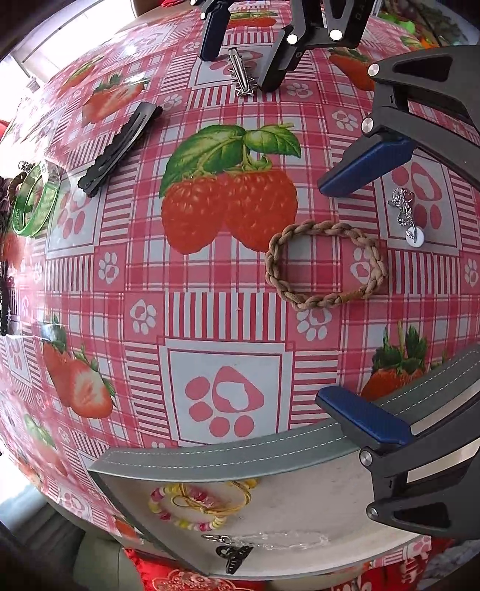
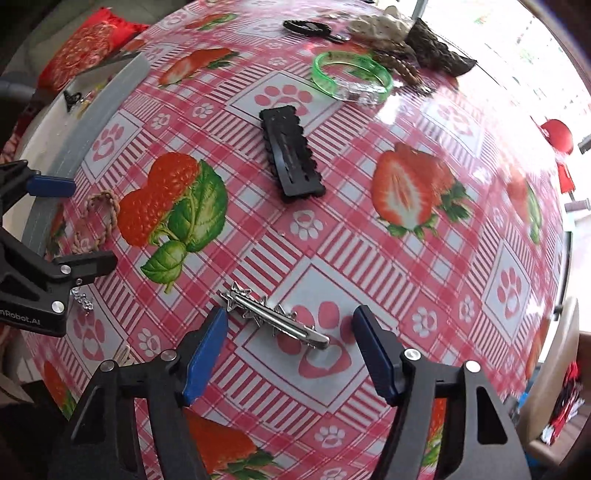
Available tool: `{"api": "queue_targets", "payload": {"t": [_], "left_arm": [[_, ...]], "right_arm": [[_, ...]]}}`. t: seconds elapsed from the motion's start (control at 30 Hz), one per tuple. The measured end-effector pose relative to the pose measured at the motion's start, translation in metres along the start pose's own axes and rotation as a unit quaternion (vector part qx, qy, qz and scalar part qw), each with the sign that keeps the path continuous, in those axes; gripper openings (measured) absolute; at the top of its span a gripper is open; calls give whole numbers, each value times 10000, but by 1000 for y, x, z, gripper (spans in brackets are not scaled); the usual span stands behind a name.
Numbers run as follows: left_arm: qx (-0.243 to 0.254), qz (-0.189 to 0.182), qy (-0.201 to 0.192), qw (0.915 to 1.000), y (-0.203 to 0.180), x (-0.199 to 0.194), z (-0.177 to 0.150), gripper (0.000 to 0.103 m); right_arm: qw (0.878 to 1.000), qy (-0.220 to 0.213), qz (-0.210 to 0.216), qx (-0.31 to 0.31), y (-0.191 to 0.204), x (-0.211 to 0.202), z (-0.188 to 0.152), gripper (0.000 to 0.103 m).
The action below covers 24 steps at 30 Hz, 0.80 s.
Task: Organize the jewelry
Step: 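Grasp the braided brown bracelet with the left tool, then grasp the silver hair clip with the right tool while the left tool lifts the braided bracelet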
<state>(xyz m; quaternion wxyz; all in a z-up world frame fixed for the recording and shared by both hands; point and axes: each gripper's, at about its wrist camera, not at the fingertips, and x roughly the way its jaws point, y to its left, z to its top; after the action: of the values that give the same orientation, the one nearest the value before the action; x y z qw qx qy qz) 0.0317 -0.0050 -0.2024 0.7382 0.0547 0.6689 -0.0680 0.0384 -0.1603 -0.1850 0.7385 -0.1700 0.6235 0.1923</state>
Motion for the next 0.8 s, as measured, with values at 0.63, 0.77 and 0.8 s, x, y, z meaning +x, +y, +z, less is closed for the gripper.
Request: {"api": "queue_targets", "payload": {"t": [0.63, 0.77, 0.8], "left_arm": [[373, -561, -400, 9969, -25, -34, -4, 19], [277, -733, -531, 9955, -18, -53, -3, 19], [252, -764, -562, 9952, -17, -56, -2, 19]], "right_arm": [[9945, 77, 353, 979, -4, -13, -7, 19], [9815, 78, 741, 1763, -17, -18, -15, 19], [9772, 78, 837, 1951, -20, -20, -18, 19]]}}
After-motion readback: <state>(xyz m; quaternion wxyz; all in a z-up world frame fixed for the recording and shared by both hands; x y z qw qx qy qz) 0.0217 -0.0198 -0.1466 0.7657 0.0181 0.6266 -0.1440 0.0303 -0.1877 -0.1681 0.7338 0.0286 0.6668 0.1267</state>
